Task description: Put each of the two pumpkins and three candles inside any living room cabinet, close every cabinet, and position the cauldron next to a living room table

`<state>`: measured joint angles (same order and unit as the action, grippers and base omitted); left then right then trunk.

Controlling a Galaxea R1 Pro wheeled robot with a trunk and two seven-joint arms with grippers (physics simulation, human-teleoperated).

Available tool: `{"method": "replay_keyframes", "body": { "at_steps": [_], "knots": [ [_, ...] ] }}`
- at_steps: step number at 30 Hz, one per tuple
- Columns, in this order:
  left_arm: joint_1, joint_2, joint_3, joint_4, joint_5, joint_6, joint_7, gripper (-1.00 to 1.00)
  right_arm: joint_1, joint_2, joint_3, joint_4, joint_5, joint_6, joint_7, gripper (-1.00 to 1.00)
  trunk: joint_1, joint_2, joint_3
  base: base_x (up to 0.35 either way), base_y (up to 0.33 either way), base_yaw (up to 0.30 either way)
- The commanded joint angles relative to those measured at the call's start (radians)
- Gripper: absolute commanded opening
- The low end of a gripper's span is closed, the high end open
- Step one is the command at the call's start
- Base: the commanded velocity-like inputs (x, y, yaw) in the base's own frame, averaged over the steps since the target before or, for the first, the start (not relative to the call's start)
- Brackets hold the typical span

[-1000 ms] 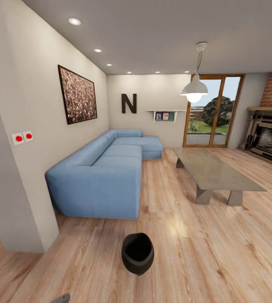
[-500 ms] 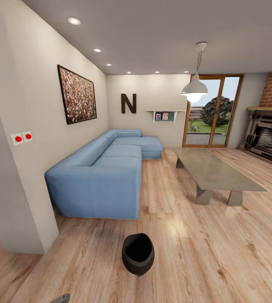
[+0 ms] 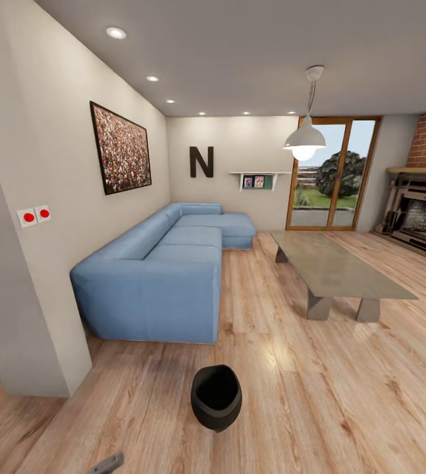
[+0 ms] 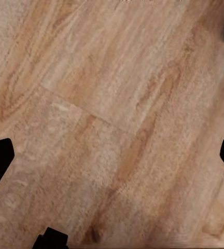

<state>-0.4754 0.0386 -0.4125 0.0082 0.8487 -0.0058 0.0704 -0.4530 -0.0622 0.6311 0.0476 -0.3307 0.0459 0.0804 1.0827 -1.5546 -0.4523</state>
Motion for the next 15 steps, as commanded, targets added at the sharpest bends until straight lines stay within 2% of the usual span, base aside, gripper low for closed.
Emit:
{"method": "replay_keyframes", "body": {
  "at_steps": [1, 6, 9, 12, 15],
  "knots": [
    [-0.001, -0.007, -0.008, -0.014, 0.005, 0.005, 0.003, 1.0, -0.002, -0.001, 0.007, 0.0, -0.011, 0.003, 0.005, 1.0, 0.0, -0.001, -0.001, 0.0, 0.0, 0.0],
    [-0.002, -0.031, -0.008, -0.099, 0.002, 0.053, 0.024, 1.0, -0.002, -0.003, 0.005, -0.003, -0.011, 0.008, 0.005, 1.0, 0.0, -0.001, -0.001, 0.0, 0.0, 0.0],
    [-0.002, -0.06, -0.009, -0.187, 0.001, 0.133, 0.126, 1.0, -0.005, -0.002, 0.005, -0.003, -0.011, 0.016, 0.004, 1.0, 0.0, -0.001, -0.001, 0.0, 0.0, 0.0],
    [-0.002, -0.078, -0.009, -0.261, 0.001, 0.216, 0.216, 1.0, -0.01, 0.002, 0.005, -0.004, -0.011, 0.049, 0.005, 1.0, 0.0, -0.001, -0.001, 0.0, 0.0, 0.0],
    [-0.002, -0.09, -0.009, -0.315, 0.001, 0.295, 0.252, 1.0, -0.028, 0.011, 0.004, -0.036, -0.011, 0.119, 0.005, 1.0, 0.0, -0.001, -0.001, 0.0, 0.0, 0.0]
  ]
}}
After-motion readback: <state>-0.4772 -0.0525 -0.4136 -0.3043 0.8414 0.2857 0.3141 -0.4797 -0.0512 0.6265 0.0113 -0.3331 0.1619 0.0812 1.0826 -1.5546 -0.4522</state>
